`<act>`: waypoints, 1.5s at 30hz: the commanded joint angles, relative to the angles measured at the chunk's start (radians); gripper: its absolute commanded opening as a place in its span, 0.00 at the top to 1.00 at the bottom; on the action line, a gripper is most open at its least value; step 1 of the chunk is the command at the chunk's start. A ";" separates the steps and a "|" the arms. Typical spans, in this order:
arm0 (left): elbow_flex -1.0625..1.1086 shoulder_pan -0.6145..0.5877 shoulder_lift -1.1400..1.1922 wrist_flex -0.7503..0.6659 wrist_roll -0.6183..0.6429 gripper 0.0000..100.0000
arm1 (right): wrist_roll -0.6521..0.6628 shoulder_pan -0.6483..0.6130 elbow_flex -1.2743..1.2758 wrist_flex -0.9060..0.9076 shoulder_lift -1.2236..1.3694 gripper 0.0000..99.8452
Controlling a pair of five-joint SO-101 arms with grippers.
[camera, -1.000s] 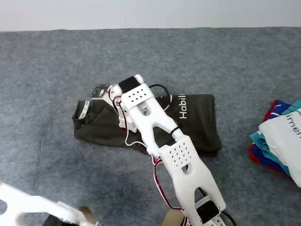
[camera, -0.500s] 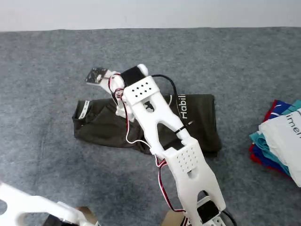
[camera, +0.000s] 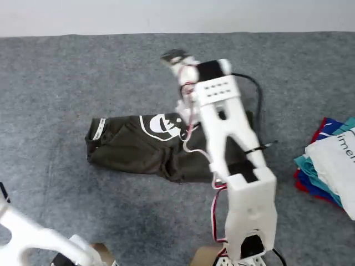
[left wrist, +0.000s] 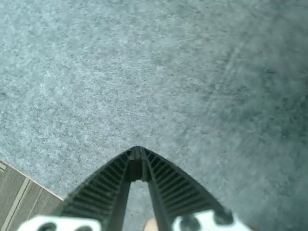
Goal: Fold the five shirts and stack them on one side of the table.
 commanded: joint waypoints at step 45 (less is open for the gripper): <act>-0.051 0.055 -0.021 0.120 -0.048 1.00 | -0.275 0.311 0.153 -0.143 0.282 0.74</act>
